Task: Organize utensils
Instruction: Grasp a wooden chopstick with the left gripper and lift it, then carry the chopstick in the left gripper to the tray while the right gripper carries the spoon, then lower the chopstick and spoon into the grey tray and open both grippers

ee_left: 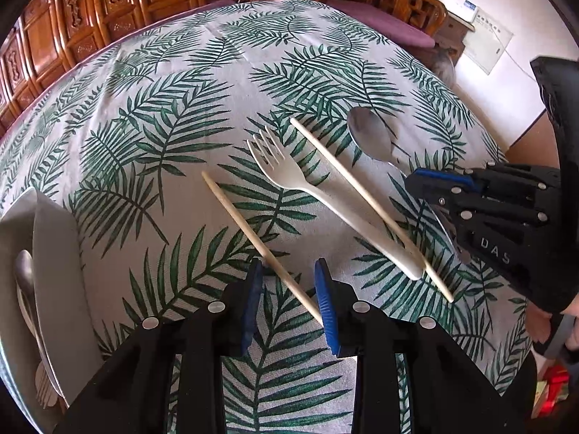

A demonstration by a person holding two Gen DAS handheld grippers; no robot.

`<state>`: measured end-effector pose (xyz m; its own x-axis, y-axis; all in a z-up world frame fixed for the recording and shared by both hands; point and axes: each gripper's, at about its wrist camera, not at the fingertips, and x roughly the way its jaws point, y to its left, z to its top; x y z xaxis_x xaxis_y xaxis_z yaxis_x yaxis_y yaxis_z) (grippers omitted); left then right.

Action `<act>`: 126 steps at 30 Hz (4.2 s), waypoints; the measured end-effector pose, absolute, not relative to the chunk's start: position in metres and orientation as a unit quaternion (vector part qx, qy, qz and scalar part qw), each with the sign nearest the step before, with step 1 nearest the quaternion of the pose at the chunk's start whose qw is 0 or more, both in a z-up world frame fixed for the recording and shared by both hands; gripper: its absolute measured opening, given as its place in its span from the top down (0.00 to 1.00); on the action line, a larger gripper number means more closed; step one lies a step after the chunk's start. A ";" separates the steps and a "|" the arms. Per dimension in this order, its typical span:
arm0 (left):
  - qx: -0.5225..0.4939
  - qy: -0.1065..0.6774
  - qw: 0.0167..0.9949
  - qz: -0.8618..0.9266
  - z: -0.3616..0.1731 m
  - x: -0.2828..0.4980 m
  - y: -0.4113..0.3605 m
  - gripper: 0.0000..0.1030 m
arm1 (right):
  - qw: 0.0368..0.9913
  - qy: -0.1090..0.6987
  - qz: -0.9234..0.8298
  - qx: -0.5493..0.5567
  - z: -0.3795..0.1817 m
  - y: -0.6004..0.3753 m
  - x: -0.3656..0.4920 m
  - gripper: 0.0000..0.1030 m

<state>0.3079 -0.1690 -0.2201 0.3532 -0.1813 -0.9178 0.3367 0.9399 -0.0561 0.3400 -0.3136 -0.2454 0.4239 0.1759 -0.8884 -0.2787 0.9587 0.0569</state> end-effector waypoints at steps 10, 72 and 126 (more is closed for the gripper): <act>0.070 0.550 0.820 -0.142 -0.219 0.302 -0.156 0.92 | 0.844 0.518 0.131 -0.049 -0.245 -0.312 0.340 0.92; -0.014 0.438 0.892 -0.113 -0.100 0.241 0.025 0.96 | 0.871 0.430 0.228 -0.068 -0.107 -0.180 0.234 0.93; -0.030 0.440 0.897 -0.025 -0.118 0.224 0.147 0.94 | 0.799 0.529 0.280 -0.064 -0.193 0.004 0.312 0.93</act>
<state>0.2236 0.1473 -0.1182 0.6110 -0.0719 -0.7883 0.0196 0.9969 -0.0758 0.3119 0.0036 -0.1934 0.2836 0.3798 -0.8805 -0.5159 0.8344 0.1938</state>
